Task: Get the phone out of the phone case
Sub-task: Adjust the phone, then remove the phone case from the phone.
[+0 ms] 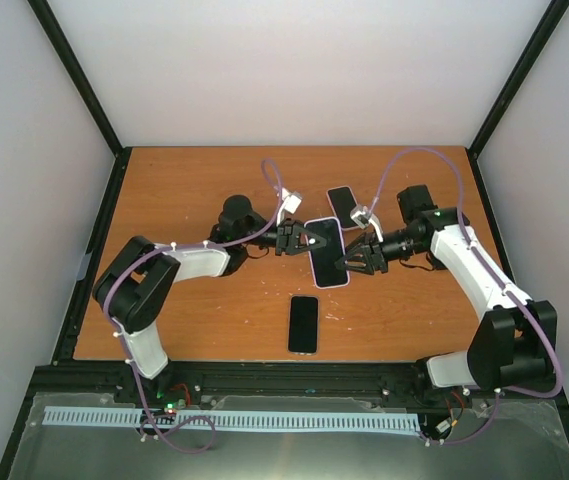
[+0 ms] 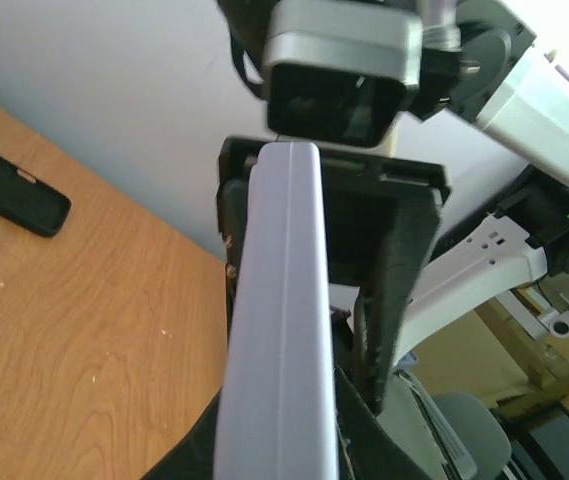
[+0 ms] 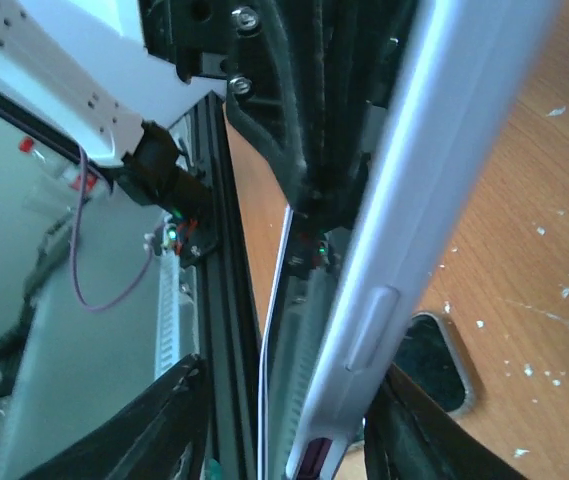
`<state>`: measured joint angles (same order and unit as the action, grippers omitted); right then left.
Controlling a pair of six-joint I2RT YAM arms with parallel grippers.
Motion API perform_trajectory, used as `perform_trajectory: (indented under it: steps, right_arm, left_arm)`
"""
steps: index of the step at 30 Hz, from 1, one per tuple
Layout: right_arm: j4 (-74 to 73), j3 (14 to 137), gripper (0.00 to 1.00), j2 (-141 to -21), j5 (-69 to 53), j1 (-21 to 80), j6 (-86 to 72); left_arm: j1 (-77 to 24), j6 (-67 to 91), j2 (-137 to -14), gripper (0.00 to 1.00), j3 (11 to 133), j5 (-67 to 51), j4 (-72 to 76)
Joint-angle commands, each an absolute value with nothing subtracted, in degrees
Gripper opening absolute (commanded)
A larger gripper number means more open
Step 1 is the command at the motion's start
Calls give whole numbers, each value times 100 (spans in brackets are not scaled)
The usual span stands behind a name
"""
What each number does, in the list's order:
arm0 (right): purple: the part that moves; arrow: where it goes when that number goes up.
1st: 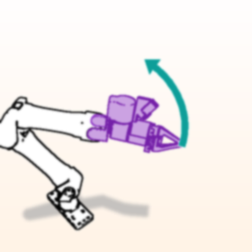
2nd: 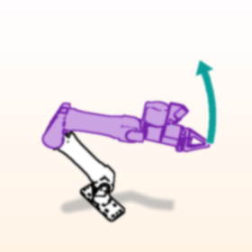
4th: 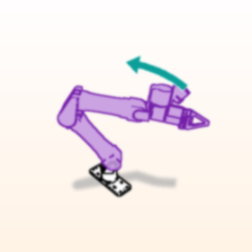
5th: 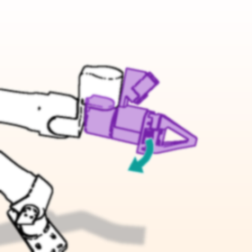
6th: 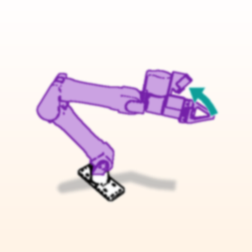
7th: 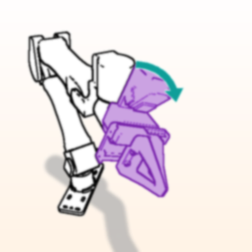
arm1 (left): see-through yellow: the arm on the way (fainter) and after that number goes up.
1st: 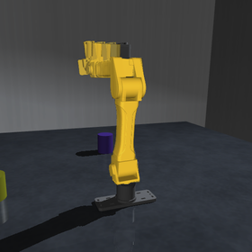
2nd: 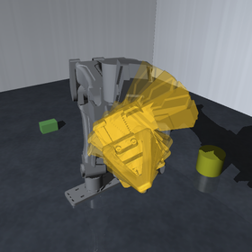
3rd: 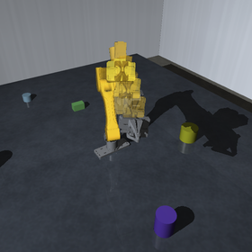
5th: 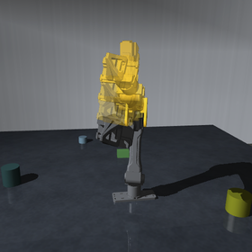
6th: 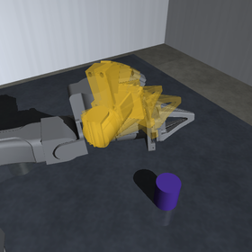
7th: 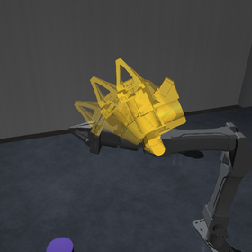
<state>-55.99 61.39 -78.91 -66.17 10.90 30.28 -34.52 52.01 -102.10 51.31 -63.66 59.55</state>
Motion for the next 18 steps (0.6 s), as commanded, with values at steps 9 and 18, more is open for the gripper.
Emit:
perform_trajectory:
  steps: [9, 18]
  right_arm:
    - [-7148, 6499, 47, -7603, -6009, 1194, 5845]
    - [-6882, 6468, 40, -7185, -6095, 1656, 5800]
  left_arm:
    - [-3454, 3680, -9282, 7, 6117, -7097, 2966]
    - [-3450, 4031, -9227, 5, 6190, -7416, 3021]
